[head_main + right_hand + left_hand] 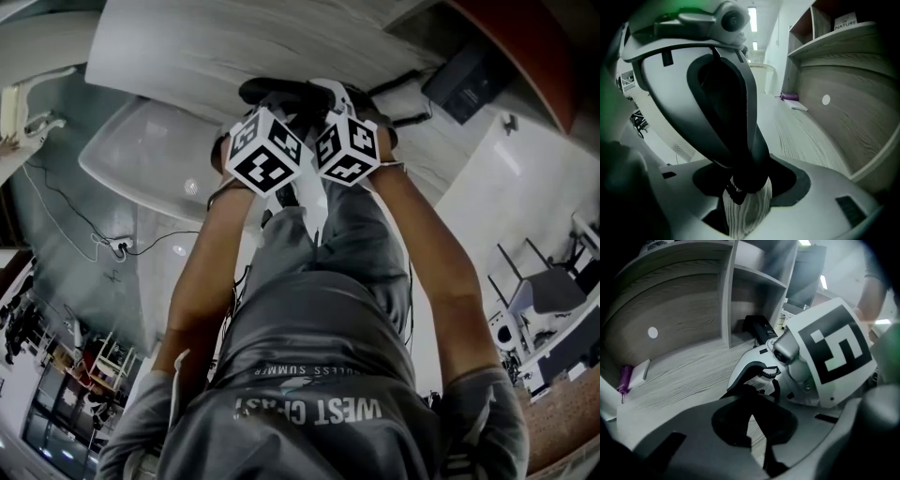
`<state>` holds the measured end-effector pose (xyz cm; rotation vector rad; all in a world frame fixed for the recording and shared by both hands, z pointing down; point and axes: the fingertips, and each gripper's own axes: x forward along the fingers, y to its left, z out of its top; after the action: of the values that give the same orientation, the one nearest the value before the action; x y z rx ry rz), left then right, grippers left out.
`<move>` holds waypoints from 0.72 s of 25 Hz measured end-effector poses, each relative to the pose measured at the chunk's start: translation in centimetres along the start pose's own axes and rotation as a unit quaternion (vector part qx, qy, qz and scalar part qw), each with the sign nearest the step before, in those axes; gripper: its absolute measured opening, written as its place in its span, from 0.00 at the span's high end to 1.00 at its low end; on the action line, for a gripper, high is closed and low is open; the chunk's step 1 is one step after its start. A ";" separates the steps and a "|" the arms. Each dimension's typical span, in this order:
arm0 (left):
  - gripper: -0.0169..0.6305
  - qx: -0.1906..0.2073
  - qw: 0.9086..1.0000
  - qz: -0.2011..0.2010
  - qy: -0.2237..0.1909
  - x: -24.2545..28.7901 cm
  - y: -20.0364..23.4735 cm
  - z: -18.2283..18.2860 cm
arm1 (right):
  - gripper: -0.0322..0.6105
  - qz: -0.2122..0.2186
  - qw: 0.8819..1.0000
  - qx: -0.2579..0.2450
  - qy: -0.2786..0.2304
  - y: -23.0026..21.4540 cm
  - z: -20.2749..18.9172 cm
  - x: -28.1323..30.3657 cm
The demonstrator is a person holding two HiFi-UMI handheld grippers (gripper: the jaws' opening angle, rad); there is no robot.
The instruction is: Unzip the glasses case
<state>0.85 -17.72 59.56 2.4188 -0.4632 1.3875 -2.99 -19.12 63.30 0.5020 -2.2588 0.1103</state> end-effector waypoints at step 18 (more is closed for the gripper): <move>0.91 -0.041 0.994 -0.018 -0.098 -5.9 2.1 -1.1 | 0.52 -0.030 0.996 -0.086 0.015 -0.2 -1.2 -3.1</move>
<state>-3.68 -18.43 55.16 2.4933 -0.5111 1.0994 -0.21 -18.06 61.87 0.4725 -2.1973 -0.1054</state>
